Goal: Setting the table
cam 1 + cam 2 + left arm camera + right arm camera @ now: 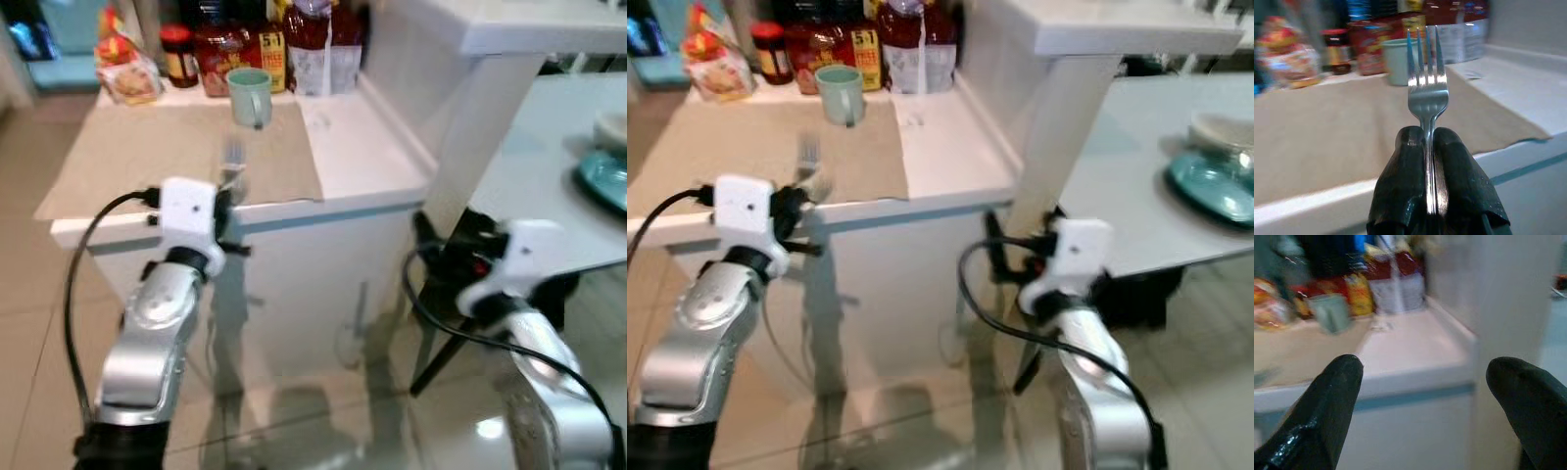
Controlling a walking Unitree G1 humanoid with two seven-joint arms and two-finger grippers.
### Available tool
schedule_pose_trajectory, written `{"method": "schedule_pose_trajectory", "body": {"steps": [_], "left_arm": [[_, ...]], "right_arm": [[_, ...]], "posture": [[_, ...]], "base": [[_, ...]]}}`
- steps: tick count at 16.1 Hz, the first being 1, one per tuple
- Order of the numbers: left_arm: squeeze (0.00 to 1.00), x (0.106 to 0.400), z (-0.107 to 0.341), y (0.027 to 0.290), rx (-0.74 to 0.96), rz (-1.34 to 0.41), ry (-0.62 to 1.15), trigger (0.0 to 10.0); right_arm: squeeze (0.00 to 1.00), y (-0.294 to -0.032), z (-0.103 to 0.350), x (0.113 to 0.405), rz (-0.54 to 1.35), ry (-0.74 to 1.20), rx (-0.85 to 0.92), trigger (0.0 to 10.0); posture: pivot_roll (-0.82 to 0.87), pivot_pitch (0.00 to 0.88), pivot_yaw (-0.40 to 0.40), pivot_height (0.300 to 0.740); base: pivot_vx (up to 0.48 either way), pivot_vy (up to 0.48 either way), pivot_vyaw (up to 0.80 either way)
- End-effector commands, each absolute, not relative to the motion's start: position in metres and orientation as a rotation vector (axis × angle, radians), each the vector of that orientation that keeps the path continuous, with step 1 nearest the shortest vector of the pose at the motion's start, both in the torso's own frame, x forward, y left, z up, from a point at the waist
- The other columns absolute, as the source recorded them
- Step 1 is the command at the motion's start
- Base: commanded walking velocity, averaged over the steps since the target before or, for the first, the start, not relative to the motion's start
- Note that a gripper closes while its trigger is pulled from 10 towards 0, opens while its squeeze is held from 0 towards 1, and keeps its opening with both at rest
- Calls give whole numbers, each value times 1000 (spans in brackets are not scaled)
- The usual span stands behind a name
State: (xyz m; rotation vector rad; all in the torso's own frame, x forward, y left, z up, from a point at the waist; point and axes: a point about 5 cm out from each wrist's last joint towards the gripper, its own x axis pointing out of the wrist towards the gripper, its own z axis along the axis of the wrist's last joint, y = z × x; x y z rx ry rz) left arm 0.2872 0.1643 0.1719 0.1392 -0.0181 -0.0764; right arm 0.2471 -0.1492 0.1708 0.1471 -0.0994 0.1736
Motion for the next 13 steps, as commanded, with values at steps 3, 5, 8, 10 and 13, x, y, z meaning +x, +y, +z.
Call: {"method": "schedule_pose_trajectory", "body": {"steps": [3, 5, 8, 10, 13], "left_arm": [[0, 295, 175, 154, 166, -76, -37, 10000], [0, 300, 177, 149, 181, -80, -44, 10000], [0, 303, 171, 148, 149, -77, -25, 10000], [0, 302, 168, 146, 169, -87, -11, 10000], [0, 303, 170, 146, 177, -85, -16, 10000]], "right_arm": [[0, -158, 166, 256, 137, -86, 101, 10000], [0, -160, 169, 263, 117, -90, 73, 10000], [0, -160, 164, 264, 120, -73, 44, 10000], [0, -162, 160, 262, 97, -55, 49, 10000], [0, -167, 153, 264, 44, -13, 64, 10000]], "posture": [[53, 0, -11, 740], [46, 0, -9, 740], [38, 0, -5, 740], [41, 0, -7, 740], [45, 23, -13, 740]], "base": [[0, -480, 800], [0, -480, 800], [0, -480, 800], [0, -480, 800], [0, -480, 0]]}}
